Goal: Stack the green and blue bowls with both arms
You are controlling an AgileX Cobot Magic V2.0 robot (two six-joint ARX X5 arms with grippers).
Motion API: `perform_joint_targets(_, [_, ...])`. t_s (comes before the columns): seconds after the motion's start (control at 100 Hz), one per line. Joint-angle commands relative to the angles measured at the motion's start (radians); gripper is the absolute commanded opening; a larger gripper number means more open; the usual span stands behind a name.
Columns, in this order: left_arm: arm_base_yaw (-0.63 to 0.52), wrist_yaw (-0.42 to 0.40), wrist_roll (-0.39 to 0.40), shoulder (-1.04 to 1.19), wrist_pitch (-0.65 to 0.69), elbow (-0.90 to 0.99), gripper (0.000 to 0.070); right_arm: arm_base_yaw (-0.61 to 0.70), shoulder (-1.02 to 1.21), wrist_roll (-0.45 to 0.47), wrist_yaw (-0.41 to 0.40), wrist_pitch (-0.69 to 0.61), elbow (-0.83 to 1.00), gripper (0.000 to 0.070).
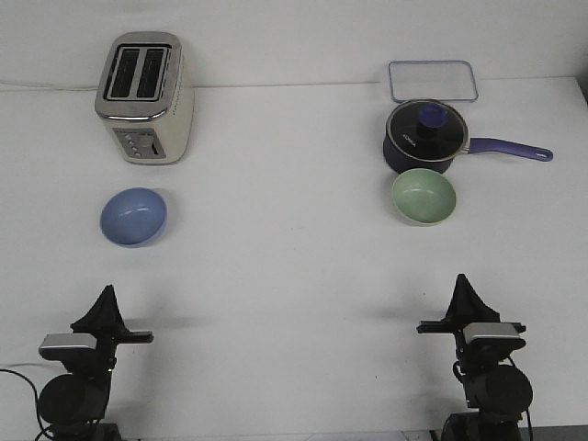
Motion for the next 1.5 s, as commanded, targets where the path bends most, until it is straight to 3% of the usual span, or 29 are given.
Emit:
perform_joint_targets(0.0, [0.0,0.002,-0.005,-0.001,0.01,-0.019,0.0014,-0.001,0.014,0.205,0.014,-0.053,0.067,0.0001])
perform_joint_targets(0.15, [0.0,0.002,-0.005,-0.001,0.01,-0.019,0.0014,-0.001,0.139,0.197,0.016,-0.175,0.237,0.0001])
perform_joint_targets(0.29, [0.0,0.002,-0.005,-0.001,0.01,-0.019,0.0014,-0.003,0.349,0.124,0.003,-0.262,0.433,0.0021])
perform_joint_targets(0.34, [0.0,0.002,-0.005,-0.001,0.01,-0.019,0.0014,-0.004,0.433,0.1,-0.002,-0.3,0.507,0.0136])
perform_joint_targets(0.42, [0.0,0.002,-0.005,-0.001,0.01,-0.019,0.0014,-0.008,0.568,0.071,0.0,-0.368,0.623,0.0432])
perform_joint_targets(0.47, [0.0,0.002,-0.005,-0.001,0.01,-0.019,0.0014,-0.013,0.656,0.06,0.0,-0.409,0.692,0.0505])
perform_joint_targets(0.65, [0.0,0.002,-0.005,-0.001,0.01,-0.019,0.0014,-0.041,0.963,0.021,-0.012,-0.514,0.927,0.0552])
perform_joint_targets(1.05, [0.0,0.002,-0.005,-0.001,0.01,-0.019,0.0014,-0.14,1.555,-0.053,-0.03,-0.631,1.295,0.0549])
perform_joint_targets(1.22, [0.0,0.002,-0.005,-0.001,0.01,-0.019,0.0014,-0.152,1.728,-0.067,-0.057,-0.663,1.376,0.0549])
perform_joint_targets(1.49, [0.0,0.002,-0.005,-0.001,0.01,-0.019,0.0014,-0.151,1.848,-0.083,-0.056,-0.612,1.383,0.0522])
